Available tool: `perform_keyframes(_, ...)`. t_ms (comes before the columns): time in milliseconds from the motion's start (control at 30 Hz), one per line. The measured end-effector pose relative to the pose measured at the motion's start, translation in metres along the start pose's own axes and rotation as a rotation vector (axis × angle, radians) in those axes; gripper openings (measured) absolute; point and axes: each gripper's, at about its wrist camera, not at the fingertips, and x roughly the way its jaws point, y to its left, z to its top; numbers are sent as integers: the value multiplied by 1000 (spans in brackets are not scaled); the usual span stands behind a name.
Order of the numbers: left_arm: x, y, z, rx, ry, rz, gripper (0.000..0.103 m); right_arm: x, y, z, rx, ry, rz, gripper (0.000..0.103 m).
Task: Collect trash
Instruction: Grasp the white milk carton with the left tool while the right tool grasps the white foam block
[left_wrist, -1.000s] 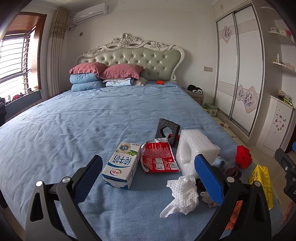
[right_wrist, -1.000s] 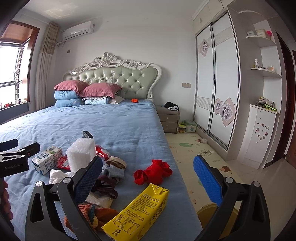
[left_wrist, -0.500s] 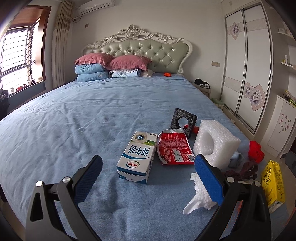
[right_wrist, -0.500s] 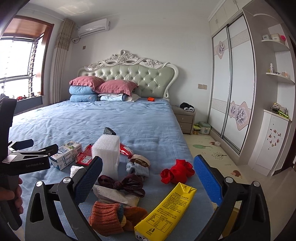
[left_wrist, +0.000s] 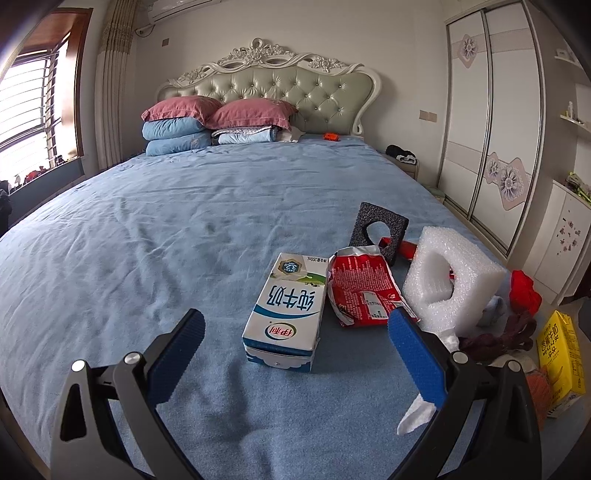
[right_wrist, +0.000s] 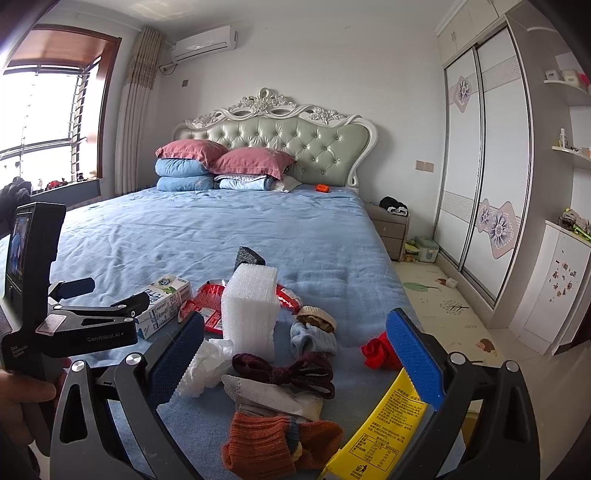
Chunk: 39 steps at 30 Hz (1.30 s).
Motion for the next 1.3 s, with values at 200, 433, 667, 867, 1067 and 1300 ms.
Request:
perform_keyframes(200, 23, 13, 1, -1, 56, -24, 99, 8, 12, 7, -17, 6, 0, 95)
perform_keyframes(433, 60, 23, 4, -7, 157, -102, 99, 26, 21, 12, -5, 68, 50, 95)
perform_keyframes(667, 82, 33, 8, -63, 208, -141, 99, 37, 18, 17, 10, 109, 51, 95)
perform_keyframes(867, 84, 31, 9, -49, 216, -154, 99, 42, 19, 21, 1, 121, 31, 95)
perform_keyframes(1067, 96, 22, 9, 27, 277, -141, 99, 59, 26, 29, -27, 179, 48, 95)
perform_keyframes(1300, 102, 22, 5, 35, 301, -148, 55, 93, 25, 29, 0, 307, 81, 95)
